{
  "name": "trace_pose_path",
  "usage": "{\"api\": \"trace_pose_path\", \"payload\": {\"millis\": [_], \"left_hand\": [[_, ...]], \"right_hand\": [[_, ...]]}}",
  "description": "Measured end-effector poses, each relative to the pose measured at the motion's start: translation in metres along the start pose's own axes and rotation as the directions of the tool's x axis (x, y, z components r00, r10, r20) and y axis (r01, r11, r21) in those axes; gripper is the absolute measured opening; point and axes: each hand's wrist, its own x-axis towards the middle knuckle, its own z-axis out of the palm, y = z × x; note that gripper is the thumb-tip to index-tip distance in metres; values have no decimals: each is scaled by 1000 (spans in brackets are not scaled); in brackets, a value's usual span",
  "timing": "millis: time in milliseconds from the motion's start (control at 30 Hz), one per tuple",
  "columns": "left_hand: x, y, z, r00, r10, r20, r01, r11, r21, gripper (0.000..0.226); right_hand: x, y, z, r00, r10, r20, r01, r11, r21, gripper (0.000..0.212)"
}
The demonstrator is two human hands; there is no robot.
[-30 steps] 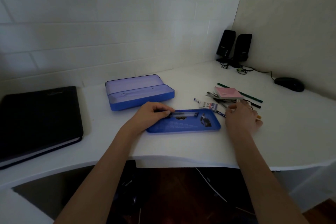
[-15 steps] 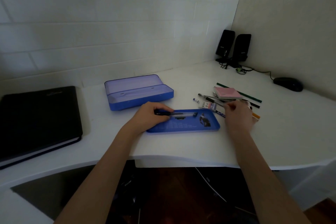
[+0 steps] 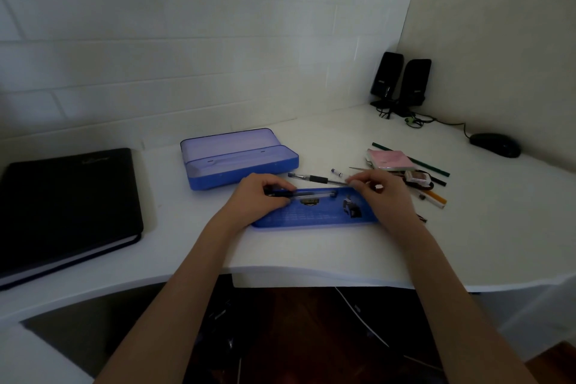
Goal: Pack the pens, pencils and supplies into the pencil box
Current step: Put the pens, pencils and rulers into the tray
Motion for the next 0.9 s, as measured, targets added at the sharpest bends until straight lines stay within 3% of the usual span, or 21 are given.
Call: {"api": "trace_pose_path", "payload": {"millis": [233, 400, 533, 600, 767, 833, 900], "left_hand": [[2, 0, -2, 997, -42, 62, 48, 995, -85, 36], [2, 0, -2, 997, -73, 18, 75, 968, -238, 34], [1, -1, -1, 995, -56, 78, 69, 984, -167, 15], [2, -2, -1, 995, -15, 97, 20, 998, -58, 23], [2, -3, -3, 996, 30, 85, -27, 999, -35, 22], [2, -3, -3, 996, 32, 88, -28, 999, -43, 22], [2, -2, -3, 995, 26, 99, -21, 998, -54, 23]], "right_hand": [[-2, -3, 0, 993, -30, 110, 25, 999, 42, 17], [-3, -1, 2, 976, -28, 216, 35, 999, -29, 4], [1, -3, 8, 956, -63, 288, 93, 991, -91, 3], [2, -8, 15, 949, -99, 299, 135, 985, -103, 3], [4, -12, 24, 958, -157, 241, 192, 972, -133, 2], [6, -7, 16, 981, -131, 141, 151, 979, -136, 2], [11, -1, -2, 994, -100, -46, 85, 964, -252, 9]]}}
